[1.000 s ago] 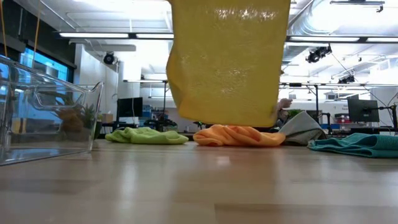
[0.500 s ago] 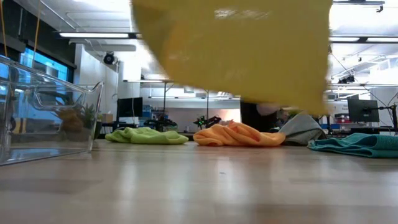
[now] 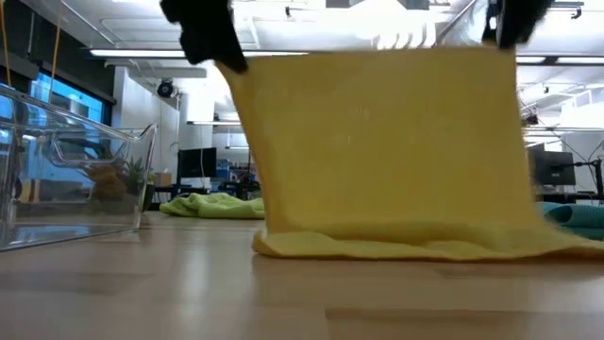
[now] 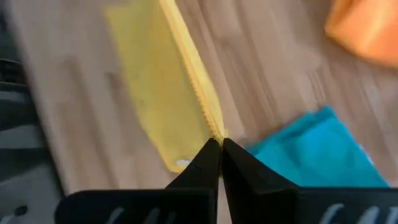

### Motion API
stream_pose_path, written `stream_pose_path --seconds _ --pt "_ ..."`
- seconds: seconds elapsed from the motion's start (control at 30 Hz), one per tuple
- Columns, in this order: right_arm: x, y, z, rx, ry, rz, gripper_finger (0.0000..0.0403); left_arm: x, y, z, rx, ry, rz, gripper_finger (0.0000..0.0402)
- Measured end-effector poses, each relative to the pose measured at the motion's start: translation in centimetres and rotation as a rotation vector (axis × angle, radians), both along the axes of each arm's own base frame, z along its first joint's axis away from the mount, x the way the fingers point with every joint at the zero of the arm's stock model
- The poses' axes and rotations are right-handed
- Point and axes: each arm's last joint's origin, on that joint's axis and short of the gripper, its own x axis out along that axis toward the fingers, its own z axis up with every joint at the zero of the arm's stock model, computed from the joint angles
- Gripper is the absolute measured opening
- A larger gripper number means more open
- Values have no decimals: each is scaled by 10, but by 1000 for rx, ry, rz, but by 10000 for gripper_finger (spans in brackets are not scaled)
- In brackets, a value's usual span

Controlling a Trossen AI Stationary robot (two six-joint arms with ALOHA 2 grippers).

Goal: Fold microfiber towels
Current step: Fold the yellow towel

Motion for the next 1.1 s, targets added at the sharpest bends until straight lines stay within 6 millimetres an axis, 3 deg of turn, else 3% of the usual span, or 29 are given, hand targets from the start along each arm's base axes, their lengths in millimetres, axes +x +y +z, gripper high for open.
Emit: stream_pose_path --seconds 0.17,0.4,0.6,0.83,1.1 --pt "-1 -13 -33 -79 71 -84 0 9 17 -9 89 19 30 0" --pt "0 -34 -53 -109 98 -189 0 11 58 -7 199 28 109 0" --pt "2 -46 -55 -172 75 -264 0 10 79 -7 168 30 138 0" --pt "2 -53 -54 -217 69 -297 0 10 82 -7 180 38 125 4" --pt "0 -59 -55 -244 83 -332 0 8 87 -7 247 58 151 55"
